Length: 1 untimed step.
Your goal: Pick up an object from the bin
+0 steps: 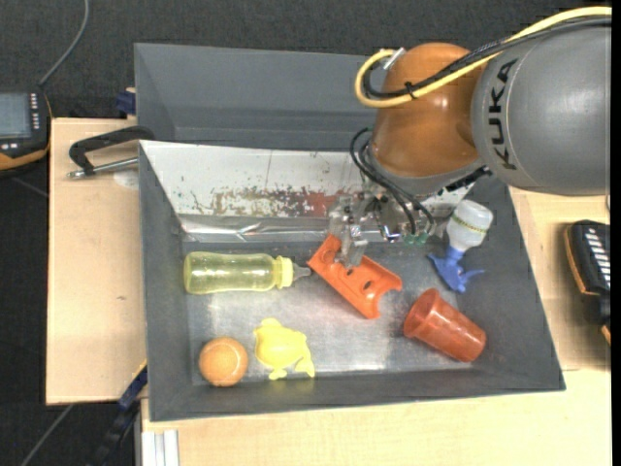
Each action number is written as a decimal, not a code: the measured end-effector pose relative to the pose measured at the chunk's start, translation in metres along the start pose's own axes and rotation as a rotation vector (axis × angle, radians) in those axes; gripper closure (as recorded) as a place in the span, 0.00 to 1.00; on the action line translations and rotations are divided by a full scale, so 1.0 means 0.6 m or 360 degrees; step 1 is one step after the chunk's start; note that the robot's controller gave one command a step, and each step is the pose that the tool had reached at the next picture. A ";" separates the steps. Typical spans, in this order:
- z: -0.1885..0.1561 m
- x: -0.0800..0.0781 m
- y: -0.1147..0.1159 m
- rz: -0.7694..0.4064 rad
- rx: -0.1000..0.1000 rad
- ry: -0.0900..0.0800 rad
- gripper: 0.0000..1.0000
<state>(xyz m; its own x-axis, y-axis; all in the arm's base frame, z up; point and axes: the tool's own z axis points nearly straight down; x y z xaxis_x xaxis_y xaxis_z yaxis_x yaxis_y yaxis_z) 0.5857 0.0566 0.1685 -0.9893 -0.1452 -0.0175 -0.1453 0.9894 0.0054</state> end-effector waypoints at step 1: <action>-0.064 0.057 -0.018 0.0026 -0.0003 0.0002 1.00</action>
Offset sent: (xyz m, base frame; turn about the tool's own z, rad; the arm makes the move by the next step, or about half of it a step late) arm -0.0154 0.0029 0.1085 0.0307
